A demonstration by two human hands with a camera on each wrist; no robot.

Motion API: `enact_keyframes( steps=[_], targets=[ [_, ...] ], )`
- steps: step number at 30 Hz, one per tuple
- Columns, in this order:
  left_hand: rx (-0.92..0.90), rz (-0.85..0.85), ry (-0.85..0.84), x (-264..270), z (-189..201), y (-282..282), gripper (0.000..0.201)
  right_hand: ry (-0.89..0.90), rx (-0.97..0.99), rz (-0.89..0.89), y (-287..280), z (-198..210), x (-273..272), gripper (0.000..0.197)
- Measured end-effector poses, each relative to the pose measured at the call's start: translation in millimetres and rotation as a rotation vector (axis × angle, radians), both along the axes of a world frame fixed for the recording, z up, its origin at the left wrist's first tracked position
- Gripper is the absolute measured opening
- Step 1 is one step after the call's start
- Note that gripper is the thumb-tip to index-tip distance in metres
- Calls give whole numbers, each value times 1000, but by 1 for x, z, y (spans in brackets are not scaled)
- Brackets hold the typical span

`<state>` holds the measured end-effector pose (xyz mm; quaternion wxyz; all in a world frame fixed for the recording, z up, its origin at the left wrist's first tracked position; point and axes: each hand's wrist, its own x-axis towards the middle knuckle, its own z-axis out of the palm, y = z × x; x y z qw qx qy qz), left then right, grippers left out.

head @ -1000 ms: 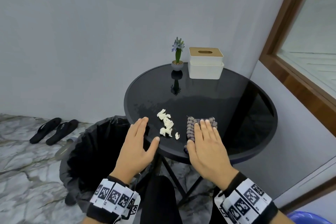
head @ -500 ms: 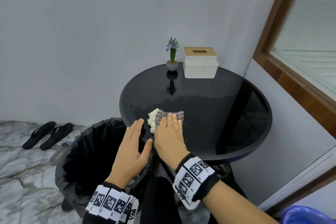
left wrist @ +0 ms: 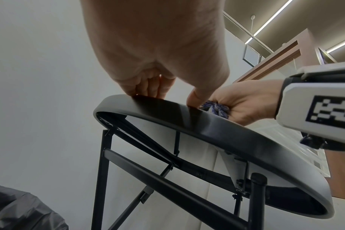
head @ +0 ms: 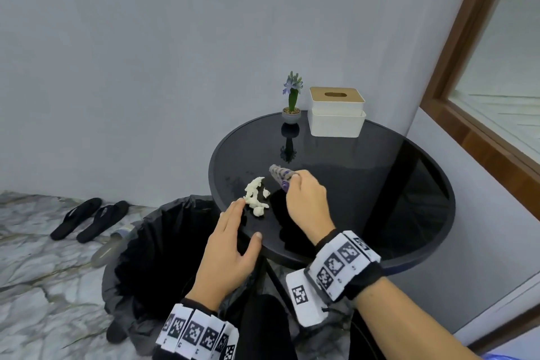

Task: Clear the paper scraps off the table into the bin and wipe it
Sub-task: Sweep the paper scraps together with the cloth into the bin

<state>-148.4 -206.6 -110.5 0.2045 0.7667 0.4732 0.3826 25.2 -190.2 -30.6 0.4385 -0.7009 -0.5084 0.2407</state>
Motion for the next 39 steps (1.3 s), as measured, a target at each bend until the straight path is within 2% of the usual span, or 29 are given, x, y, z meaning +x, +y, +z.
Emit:
enact_keyframes(
  steps=[6,9,12,15,20,24,32,35,39],
  targets=[
    [-10,3,-34,2,1,-2,70,-312,20,-4,23,19,41,28],
    [-16,2,-32,2,2,-2,71,-404,-130,64,37,20,50,26],
    [-33,5,-25,1,2,-2,75,-552,-300,225,45,11,46,22],
    [-50,49,-9,-1,3,2,83,-664,-358,294,56,-1,37,21],
    [-85,79,-14,-6,6,7,87,-585,-332,346,72,3,22,26],
    [-81,64,13,-8,4,7,88,-486,-301,476,74,2,5,33],
    [-59,70,14,-9,1,6,87,-430,-245,595,54,9,7,29],
    [-59,67,9,-9,2,5,87,-368,-208,549,43,8,9,23],
    [-60,62,1,-9,1,4,87,-296,-111,370,30,5,16,28]
  ],
)
